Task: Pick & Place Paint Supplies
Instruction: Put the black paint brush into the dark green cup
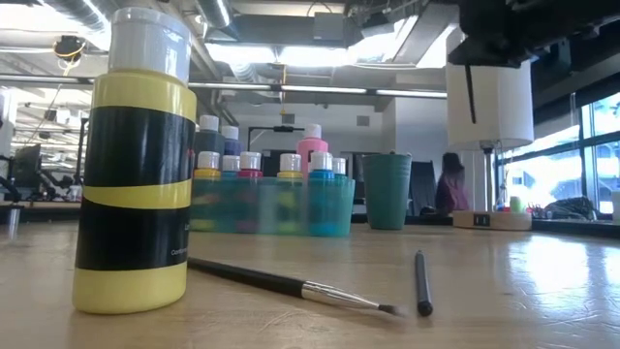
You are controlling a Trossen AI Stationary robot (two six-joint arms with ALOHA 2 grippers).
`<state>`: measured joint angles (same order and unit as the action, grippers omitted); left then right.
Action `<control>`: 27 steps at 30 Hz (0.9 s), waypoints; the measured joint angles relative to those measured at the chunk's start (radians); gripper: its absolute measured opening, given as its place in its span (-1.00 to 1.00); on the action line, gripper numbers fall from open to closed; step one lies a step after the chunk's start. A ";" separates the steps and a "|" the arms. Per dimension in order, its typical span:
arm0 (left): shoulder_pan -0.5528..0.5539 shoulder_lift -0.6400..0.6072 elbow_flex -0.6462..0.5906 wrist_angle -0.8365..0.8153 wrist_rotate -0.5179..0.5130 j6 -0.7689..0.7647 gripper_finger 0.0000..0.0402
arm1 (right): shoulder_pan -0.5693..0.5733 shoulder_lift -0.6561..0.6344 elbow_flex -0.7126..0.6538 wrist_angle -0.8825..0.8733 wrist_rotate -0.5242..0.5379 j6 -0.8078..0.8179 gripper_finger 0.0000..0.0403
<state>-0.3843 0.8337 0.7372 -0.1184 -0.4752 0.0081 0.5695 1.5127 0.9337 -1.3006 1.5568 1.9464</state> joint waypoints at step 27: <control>0.000 0.000 0.000 -0.057 -0.003 -0.041 -0.08 | -0.316 0.000 0.133 0.892 -0.138 -1.205 -0.91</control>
<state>-0.3843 0.8337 0.7372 -0.1750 -0.4782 -0.0325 0.2534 1.5127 1.0664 -0.4086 1.4190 0.7409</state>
